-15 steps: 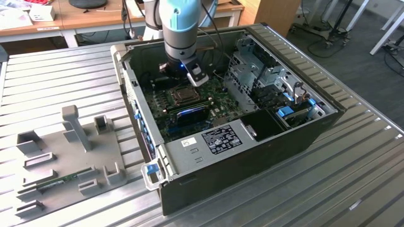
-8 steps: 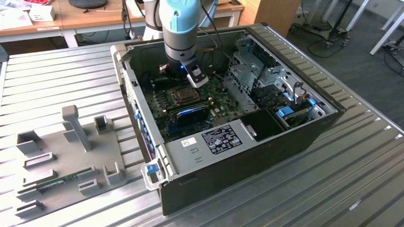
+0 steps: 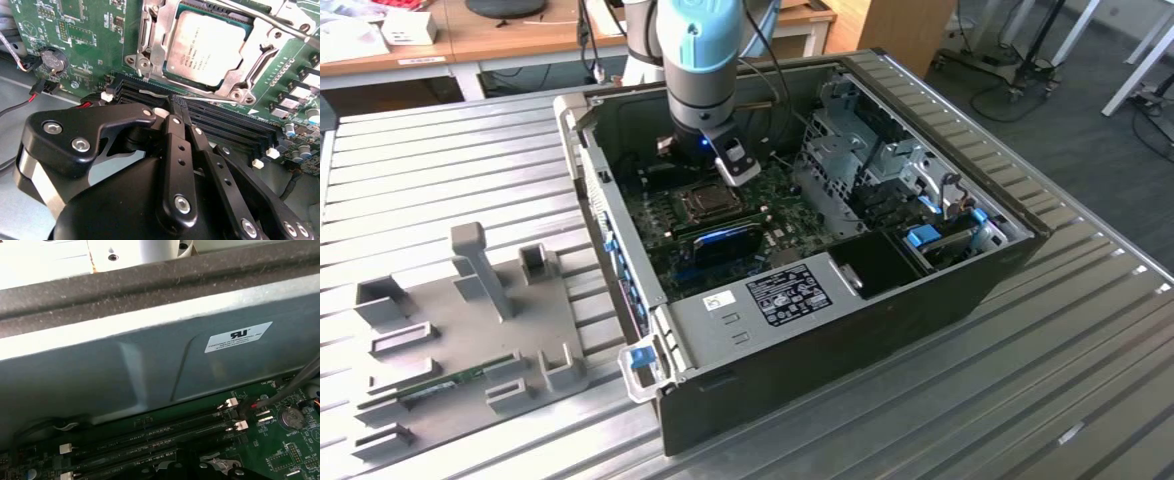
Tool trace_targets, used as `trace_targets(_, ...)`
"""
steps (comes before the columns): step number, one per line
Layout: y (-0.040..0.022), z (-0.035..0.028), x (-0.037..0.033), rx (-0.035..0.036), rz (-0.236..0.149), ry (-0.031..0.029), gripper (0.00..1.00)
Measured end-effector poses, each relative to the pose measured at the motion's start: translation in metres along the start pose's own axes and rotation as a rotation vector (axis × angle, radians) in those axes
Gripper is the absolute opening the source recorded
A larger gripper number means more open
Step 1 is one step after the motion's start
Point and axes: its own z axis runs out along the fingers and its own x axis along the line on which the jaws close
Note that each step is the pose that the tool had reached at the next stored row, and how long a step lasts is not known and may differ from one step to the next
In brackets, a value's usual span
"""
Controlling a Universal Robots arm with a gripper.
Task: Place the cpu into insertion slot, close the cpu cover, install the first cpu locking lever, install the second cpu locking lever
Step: 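Install the first cpu locking lever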
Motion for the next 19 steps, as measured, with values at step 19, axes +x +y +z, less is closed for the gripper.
trace_targets(19, -0.0053, 0.0017, -0.001, 0.0002, 0.0, 0.0001, 0.1)
